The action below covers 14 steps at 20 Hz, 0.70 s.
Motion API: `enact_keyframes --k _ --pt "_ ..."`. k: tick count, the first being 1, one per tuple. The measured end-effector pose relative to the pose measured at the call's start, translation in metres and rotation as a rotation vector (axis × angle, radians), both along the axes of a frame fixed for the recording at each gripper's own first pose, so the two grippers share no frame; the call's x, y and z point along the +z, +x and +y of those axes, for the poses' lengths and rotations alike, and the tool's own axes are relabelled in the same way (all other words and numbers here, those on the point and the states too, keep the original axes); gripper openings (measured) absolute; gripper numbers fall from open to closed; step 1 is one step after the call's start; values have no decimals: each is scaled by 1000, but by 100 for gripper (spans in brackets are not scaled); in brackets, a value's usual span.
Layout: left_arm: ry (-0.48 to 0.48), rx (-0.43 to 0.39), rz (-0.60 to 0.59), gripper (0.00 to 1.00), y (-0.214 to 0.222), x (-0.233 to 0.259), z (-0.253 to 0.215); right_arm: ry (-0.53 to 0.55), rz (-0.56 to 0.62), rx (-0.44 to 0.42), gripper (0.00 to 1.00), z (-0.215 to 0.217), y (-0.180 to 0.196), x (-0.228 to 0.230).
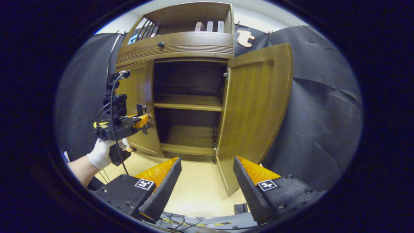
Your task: Open the right door of the double-door shoe cabinet with the right hand, and open the left door with the left hand.
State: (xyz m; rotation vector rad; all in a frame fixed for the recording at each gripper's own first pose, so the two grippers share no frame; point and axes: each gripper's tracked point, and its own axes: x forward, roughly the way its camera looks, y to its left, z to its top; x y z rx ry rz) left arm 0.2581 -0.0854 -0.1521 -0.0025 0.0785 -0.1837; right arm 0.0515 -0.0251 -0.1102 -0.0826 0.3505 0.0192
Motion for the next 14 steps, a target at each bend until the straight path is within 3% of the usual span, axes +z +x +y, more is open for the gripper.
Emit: enact_keyframes --k 14 --pt "-11 67 5 30 -71 -2 45 0 -16 19 100 0 -32 3"
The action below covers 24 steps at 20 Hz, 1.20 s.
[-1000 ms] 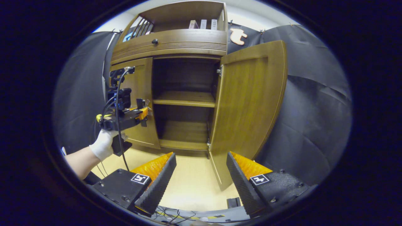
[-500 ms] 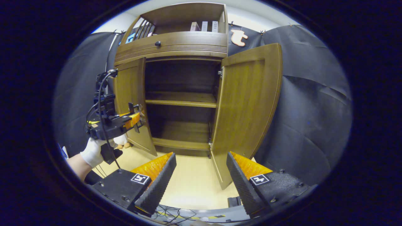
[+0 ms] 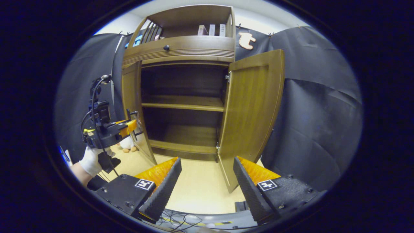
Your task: Open the right door of the double-door shoe cabinet with the right hand, and open the left door with the left hand.
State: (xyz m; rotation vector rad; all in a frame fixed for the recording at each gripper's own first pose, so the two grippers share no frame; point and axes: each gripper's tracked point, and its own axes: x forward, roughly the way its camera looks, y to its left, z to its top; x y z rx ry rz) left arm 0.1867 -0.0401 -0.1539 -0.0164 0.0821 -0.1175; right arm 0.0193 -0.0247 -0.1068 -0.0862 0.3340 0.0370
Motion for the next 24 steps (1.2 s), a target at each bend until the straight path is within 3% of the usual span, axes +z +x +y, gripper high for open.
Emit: enact_keyframes --k 11,22,24 --pt "35 83 -6 30 -52 -1 68 6 11 74 100 26 -7 -3" --pt "28 118 -16 30 -62 -5 135 12 39 145 100 55 -13 -11" --pt "28 136 -7 4 -68 -8 157 16 45 154 100 60 -12 -13"
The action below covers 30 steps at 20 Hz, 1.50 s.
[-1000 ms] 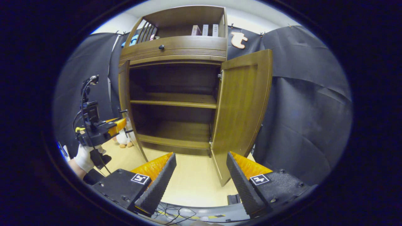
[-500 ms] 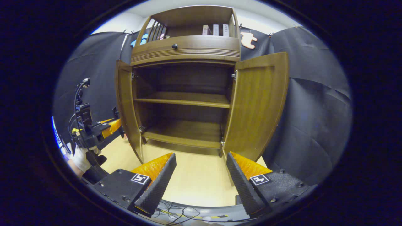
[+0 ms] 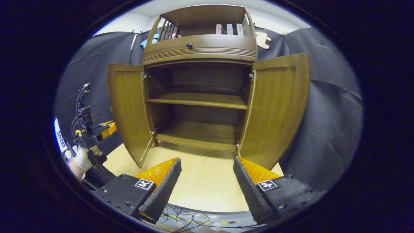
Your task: Open the right door of the double-door shoe cabinet with the right hand, and open the left door with the left hand.
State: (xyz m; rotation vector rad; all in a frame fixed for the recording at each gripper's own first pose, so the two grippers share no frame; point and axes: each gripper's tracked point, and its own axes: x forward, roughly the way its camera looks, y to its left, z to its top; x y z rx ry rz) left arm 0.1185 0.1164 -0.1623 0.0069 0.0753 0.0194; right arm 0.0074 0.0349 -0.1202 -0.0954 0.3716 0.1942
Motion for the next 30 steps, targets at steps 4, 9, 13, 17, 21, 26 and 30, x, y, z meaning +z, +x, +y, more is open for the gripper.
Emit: enact_keyframes --k 4,9,13,17,21,26,30 --pt "34 -72 -13 0 12 2 17 1 16 18 100 12 3 -6" --pt "7 -168 -10 3 9 1 44 6 29 35 100 27 6 -10" --pt "-22 -261 -10 3 14 0 62 10 38 48 100 37 6 -12" --pt "-95 -384 47 3 17 -6 68 7 49 63 100 44 4 -14" --pt "-88 -461 67 3 14 -4 67 4 58 75 100 50 2 -14" --pt "-89 -519 126 26 1 -10 63 13 54 89 100 51 -3 -10" --pt "-88 -468 165 69 -21 -10 85 15 54 91 100 50 -4 -13"
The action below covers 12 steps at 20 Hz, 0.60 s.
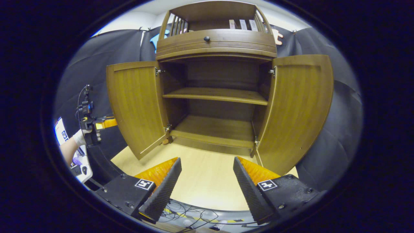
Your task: Open the right door of the double-door shoe cabinet with the right hand, and open the left door with the left hand.
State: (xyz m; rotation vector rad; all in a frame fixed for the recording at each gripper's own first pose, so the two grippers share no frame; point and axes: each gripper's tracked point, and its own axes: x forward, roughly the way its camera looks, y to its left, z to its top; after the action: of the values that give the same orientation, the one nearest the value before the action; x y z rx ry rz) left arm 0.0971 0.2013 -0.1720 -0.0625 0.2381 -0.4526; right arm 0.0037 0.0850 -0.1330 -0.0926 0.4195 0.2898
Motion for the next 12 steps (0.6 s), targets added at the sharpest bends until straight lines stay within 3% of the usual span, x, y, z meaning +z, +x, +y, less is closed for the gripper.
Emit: enact_keyframes --k 2,5,6,10,11,12 --pt "39 58 24 91 -16 -2 11 -3 -11 1 100 -1 0 1" --pt "46 147 30 93 -40 6 11 -10 -43 -8 100 -5 3 6" --pt "41 183 40 100 -48 10 7 -10 -56 -11 100 -5 4 7" --pt "110 349 -24 95 -76 41 -7 9 -103 -32 100 -8 5 16" --pt "135 359 -54 84 -81 53 -19 18 -109 -38 100 -9 5 17" --pt "150 363 -71 95 -85 61 -34 28 -116 -41 100 -10 5 18"
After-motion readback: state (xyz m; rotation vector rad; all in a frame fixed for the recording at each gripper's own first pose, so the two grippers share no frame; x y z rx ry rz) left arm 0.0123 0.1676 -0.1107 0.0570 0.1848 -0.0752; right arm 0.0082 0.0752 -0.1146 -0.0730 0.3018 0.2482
